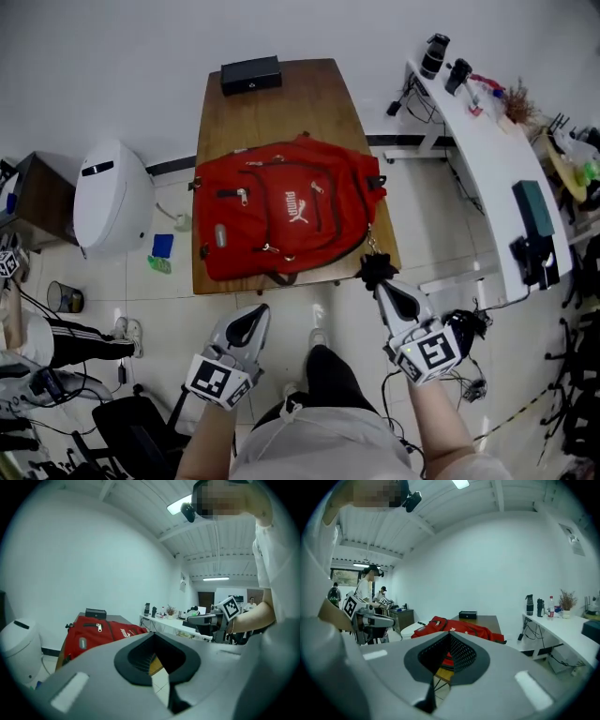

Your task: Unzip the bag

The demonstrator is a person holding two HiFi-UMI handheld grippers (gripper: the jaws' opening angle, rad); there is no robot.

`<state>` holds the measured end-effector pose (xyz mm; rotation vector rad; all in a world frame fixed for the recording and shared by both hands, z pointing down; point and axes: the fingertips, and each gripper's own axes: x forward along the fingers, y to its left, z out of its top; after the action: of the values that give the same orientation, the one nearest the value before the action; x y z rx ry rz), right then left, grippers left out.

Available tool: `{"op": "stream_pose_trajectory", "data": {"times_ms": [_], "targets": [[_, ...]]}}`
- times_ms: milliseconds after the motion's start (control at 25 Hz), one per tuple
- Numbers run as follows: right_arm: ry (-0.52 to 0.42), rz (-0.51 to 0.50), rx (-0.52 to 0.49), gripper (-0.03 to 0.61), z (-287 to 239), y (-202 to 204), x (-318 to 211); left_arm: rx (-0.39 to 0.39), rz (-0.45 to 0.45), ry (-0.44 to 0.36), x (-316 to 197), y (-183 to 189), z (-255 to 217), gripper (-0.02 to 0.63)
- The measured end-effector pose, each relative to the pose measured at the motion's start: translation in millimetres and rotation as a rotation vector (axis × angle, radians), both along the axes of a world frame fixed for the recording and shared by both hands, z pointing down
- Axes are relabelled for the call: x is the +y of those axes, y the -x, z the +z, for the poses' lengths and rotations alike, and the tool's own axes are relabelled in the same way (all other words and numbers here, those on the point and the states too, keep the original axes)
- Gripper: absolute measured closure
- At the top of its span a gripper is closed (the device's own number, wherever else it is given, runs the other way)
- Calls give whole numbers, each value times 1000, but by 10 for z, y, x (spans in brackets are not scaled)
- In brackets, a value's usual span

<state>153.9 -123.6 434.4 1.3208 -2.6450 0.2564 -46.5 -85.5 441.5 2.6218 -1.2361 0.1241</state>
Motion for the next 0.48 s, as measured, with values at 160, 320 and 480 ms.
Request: {"op": "stream_pose_trajectory", "data": {"times_ms": [160,320,480], "targets": [[-27,-30,18,571,-133,337,714,77,-15,-47,672,202,-367,606],[-58,-54,-7,571,-298,665,1302,65,-4,-87,1259,323,-576,606],[-79,-126,-1,571,-470,1038,1796,69,-16,-74,1693,468,-630,606]]}}
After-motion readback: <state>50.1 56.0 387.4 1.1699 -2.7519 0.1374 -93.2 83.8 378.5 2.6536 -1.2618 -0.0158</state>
